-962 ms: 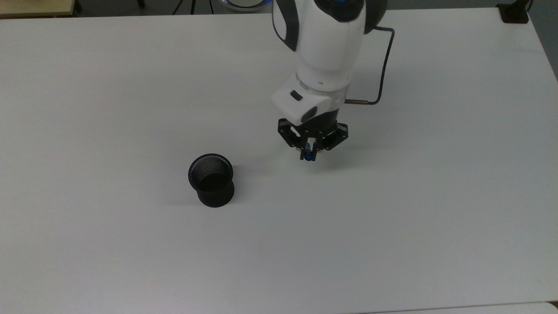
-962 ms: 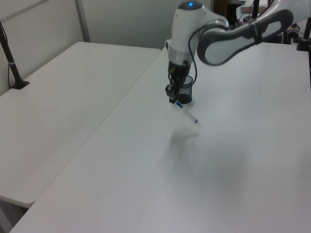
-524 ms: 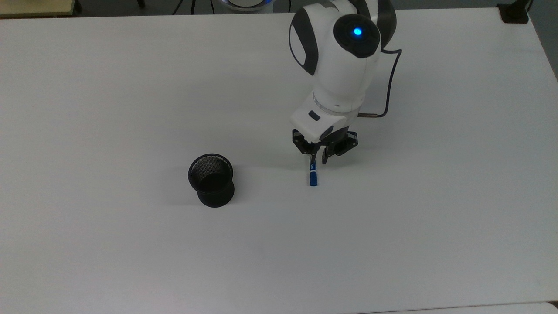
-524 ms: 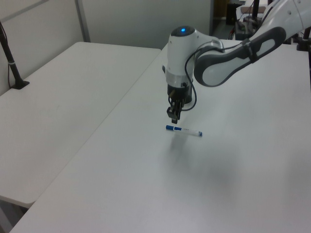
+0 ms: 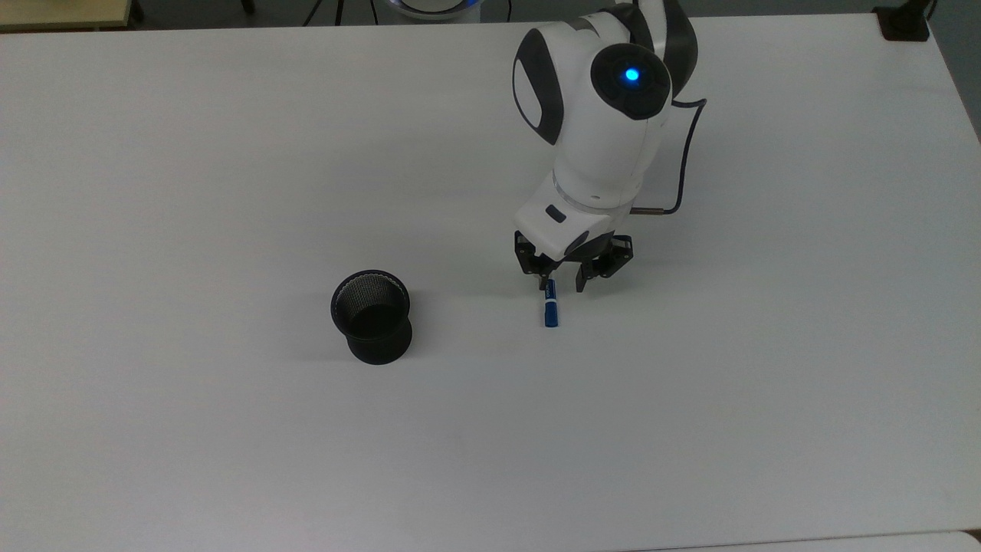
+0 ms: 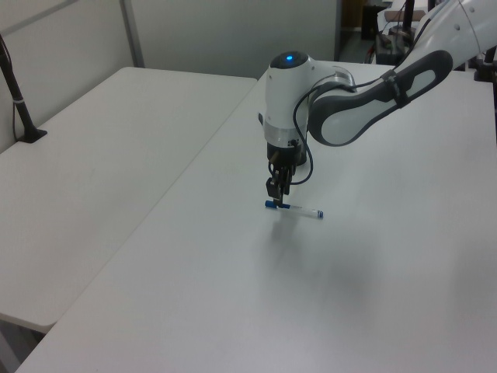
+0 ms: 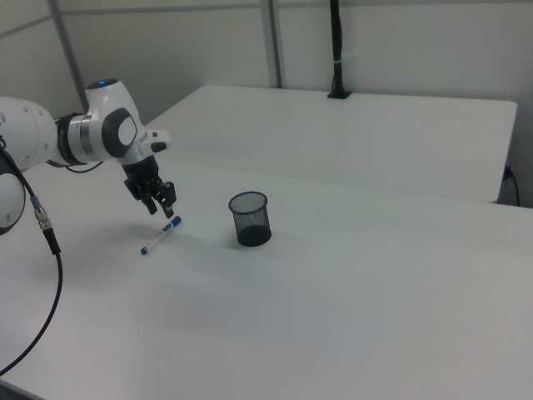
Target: Remove the marker
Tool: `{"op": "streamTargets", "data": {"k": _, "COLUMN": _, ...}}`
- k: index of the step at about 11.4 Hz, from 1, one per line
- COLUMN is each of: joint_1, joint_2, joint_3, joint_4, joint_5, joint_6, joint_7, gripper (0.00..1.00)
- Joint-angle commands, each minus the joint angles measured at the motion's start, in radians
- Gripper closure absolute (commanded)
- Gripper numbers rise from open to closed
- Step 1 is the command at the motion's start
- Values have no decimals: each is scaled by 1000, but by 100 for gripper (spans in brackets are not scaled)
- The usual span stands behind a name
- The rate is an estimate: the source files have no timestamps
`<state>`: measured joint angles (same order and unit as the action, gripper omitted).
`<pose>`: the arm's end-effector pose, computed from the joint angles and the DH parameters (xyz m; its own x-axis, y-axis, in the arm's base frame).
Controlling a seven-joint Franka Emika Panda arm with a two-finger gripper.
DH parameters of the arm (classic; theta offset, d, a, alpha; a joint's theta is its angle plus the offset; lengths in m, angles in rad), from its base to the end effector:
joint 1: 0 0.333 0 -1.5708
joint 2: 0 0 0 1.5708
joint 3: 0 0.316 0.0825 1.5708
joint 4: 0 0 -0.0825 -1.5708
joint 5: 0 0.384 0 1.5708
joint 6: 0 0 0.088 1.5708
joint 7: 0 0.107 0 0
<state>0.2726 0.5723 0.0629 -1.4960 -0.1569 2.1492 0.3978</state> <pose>0.6786 0.2218 0.3445 0.9936 0.0104 0.1127 0.0030 -0.9979 0.0651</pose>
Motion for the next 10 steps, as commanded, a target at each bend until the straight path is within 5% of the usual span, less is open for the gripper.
{"op": "streamTargets", "data": {"k": 1, "joint_1": -30, "joint_2": -138, "joint_3": -21, "joint_4": -12, "joint_5": 13, "joint_6": -150, "joint_7": -45, "gripper": 14}}
{"op": "streamTargets", "data": {"k": 4, "joint_1": -123, "joint_2": -297, "joint_3": -18, "joint_4": -13, "joint_5": 25, "joint_6": -368, "joint_7": -144, "gripper": 0}}
{"op": "streamTargets", "data": {"k": 10, "joint_1": -249, "joint_2": -518, "joint_3": -20, "joint_4": -30, "joint_5": 96, "joint_6": -577, "joint_7": -280, "gripper": 0}}
